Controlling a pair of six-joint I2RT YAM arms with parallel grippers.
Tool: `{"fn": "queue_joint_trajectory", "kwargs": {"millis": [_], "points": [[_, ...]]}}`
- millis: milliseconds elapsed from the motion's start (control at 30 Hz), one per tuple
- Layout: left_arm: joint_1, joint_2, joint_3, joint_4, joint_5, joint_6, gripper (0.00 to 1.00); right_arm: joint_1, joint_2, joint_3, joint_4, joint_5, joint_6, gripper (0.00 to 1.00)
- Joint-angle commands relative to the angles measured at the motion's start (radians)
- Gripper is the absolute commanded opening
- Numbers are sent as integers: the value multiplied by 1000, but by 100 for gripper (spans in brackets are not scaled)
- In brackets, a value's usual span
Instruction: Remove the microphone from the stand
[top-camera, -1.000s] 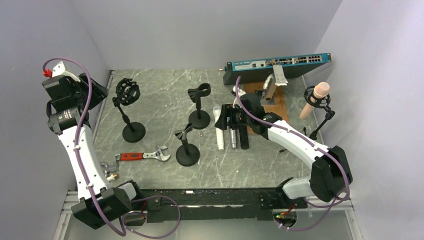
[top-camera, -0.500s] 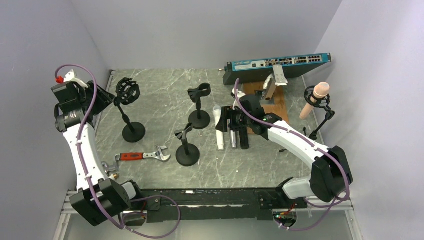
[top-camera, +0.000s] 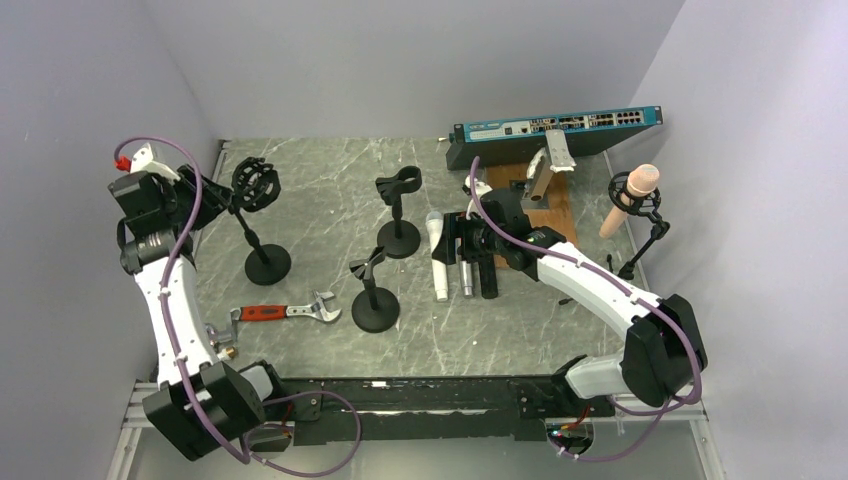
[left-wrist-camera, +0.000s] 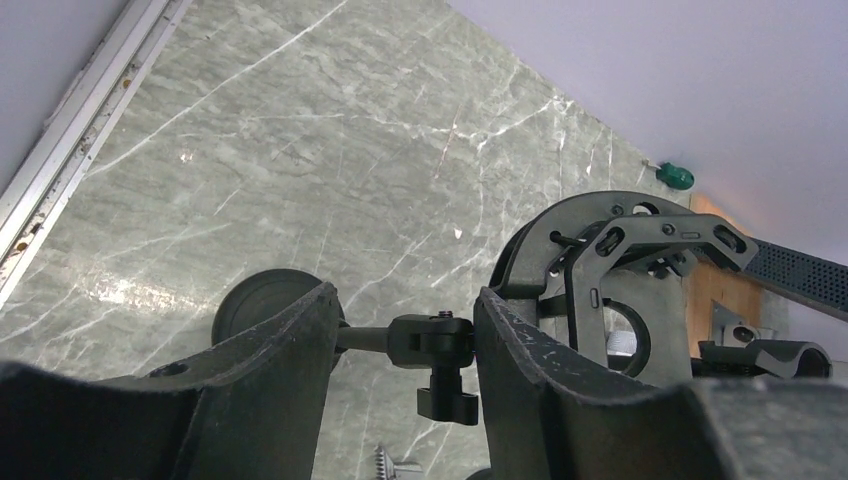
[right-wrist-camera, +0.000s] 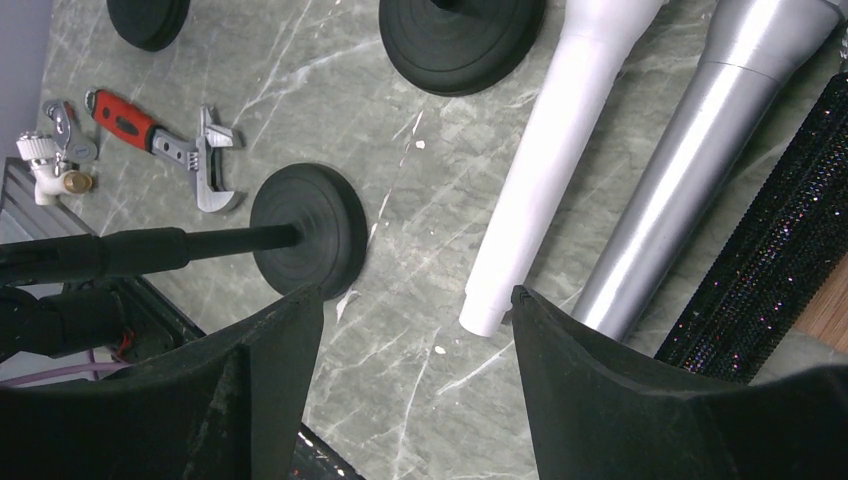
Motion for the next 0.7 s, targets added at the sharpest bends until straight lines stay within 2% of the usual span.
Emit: {"fn": "queue_joint_trajectory", "kwargs": {"millis": [0, 333, 433, 667], "points": [[5, -38, -105, 6, -25, 36, 56, 0, -31, 9, 17, -2, -4, 71], [5, -36, -301, 134, -82, 8, 56, 1, -35, -9, 24, 4, 2, 71], [16, 11, -317, 162, -11, 2, 48, 0, -37, -18, 35, -7, 9, 71], [26, 85, -338, 142, 20, -25, 51, 1, -73, -37, 33, -7, 20, 71]]}}
